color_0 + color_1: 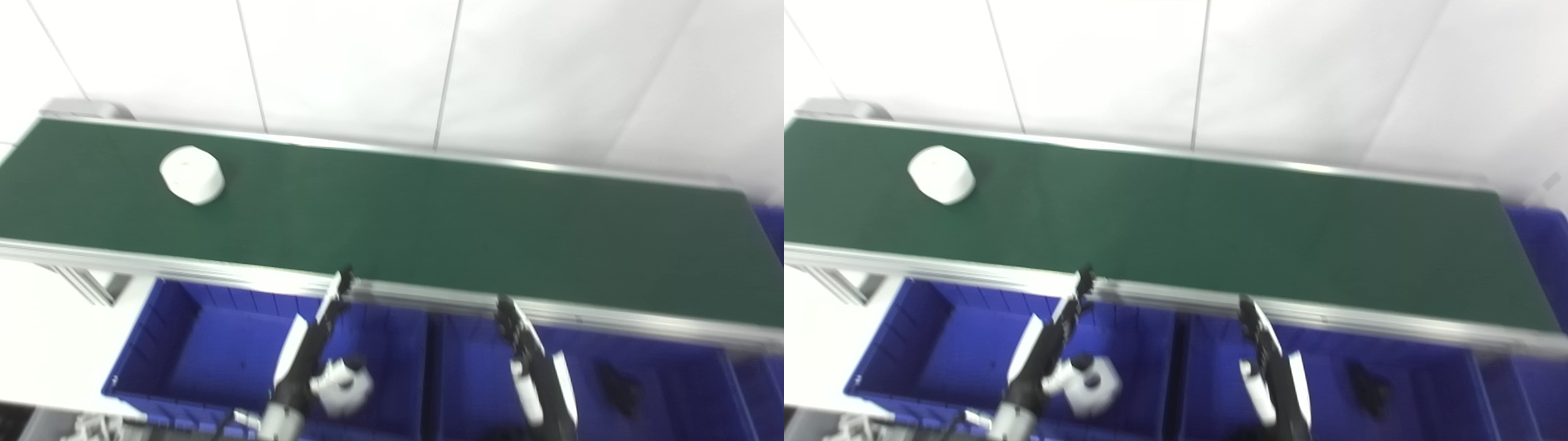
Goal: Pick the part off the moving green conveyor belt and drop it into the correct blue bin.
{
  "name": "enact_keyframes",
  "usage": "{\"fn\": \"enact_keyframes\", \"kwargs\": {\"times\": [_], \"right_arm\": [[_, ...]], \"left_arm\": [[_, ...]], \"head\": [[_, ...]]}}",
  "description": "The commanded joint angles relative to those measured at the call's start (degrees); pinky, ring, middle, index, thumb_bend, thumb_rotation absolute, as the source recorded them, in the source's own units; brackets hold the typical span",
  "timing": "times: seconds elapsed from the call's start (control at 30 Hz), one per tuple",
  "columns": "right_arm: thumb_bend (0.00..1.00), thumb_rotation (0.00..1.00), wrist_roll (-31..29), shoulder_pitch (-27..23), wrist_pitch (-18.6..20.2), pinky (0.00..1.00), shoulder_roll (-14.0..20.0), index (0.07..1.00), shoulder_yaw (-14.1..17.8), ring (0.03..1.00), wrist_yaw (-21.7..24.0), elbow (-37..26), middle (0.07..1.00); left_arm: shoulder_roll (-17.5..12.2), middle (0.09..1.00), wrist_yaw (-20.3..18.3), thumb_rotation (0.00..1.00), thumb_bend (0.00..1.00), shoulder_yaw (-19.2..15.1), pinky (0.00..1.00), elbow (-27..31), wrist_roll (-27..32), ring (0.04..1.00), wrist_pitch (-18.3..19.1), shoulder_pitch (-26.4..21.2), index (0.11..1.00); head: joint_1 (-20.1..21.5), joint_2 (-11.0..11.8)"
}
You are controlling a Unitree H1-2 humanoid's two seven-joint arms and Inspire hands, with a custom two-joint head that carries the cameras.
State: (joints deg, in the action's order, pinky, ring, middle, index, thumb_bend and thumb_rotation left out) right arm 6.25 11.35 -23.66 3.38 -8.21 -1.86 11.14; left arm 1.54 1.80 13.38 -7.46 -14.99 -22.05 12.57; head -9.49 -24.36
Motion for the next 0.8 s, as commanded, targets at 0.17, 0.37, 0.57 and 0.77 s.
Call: {"fn": "enact_keyframes", "kwargs": {"times": [0.17, 0.37, 0.57, 0.77], "right_arm": [[0.86, 1.0, -2.2, -2.3, -3.3, 0.91, 1.1, 0.925, -0.8, 0.922, -0.9, 2.6, 0.927], [0.86, 1.0, -3.1, -3.7, -3.3, 0.92, 1.9, 0.929, -1.0, 0.931, -0.5, 5.8, 0.934], [0.82, 1.0, -4.6, -4.6, -3.3, 0.94, 2.2, 0.945, -0.5, 0.942, 0.5, 7.5, 0.946], [0.83, 1.0, -3.9, -4.8, -3.3, 0.95, 2.5, 0.949, -0.4, 0.951, 0.1, 7.7, 0.952]], "left_arm": [[1.1, 0.96, 3.2, 0.85, 0.91, 1.0, 0.86, -3.8, -0.6, 0.953, -4.8, -3.0, 0.978], [0.6, 0.94, 6.6, 0.85, 0.92, 3.0, 0.8, -7.5, -1.3, 0.92, -4.9, -5.0, 0.946], [0.1, 0.929, 9.4, 0.86, 0.92, 5.2, 0.76, -9.7, -1.7, 0.904, -4.9, -6.6, 0.937], [-0.2, 0.921, 10.7, 0.85, 0.94, 6.4, 0.73, -9.5, -1.6, 0.886, -4.9, -6.9, 0.926]], "head": [[-1.8, 5.1], [-3.9, 8.6], [-5.5, 9.2], [-6.9, 8.5]]}}
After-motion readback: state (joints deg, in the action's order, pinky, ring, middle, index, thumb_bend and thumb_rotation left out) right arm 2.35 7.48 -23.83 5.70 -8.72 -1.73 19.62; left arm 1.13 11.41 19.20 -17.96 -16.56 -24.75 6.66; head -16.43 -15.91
